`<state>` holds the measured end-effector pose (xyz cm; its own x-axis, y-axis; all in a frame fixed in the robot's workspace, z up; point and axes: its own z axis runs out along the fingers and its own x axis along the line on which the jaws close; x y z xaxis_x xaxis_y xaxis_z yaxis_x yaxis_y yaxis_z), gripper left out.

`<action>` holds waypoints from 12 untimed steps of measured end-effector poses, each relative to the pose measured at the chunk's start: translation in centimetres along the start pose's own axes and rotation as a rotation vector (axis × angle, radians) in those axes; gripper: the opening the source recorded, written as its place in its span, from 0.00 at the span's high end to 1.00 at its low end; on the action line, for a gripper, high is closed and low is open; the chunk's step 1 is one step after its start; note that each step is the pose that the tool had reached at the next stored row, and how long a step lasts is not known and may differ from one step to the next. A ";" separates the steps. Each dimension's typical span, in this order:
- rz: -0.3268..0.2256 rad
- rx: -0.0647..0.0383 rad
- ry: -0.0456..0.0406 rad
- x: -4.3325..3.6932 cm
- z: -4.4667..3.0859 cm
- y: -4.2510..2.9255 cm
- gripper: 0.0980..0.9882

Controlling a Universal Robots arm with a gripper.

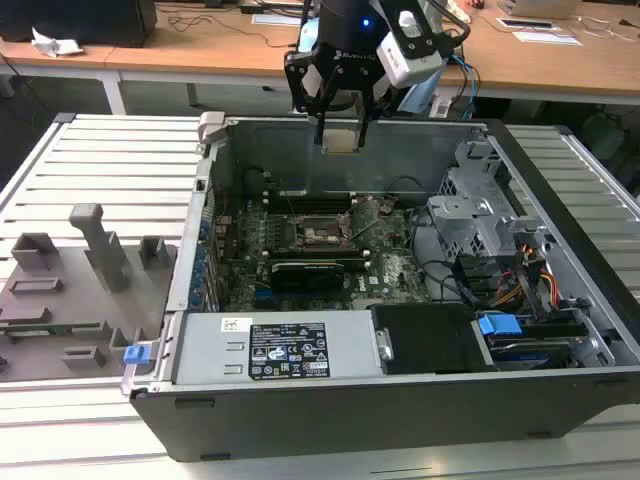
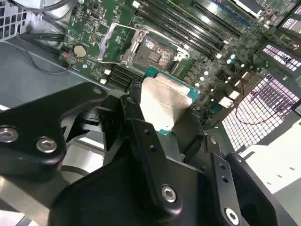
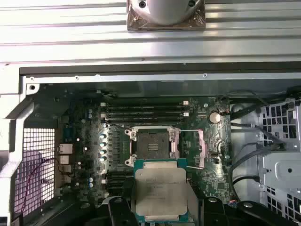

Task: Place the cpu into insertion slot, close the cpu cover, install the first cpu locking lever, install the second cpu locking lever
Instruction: 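Place the cpu into insertion slot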

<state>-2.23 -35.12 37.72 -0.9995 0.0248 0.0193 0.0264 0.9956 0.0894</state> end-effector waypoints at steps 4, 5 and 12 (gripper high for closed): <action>0.009 0.000 -0.0008 -0.01 0.01 0.00 0.52; 0.016 0.000 -0.0014 0.00 0.01 0.00 0.52; 0.048 -0.001 -0.0043 0.00 0.02 0.00 0.52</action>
<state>-2.24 -35.12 37.70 -0.9972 0.0728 0.0193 0.0742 0.9932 0.0892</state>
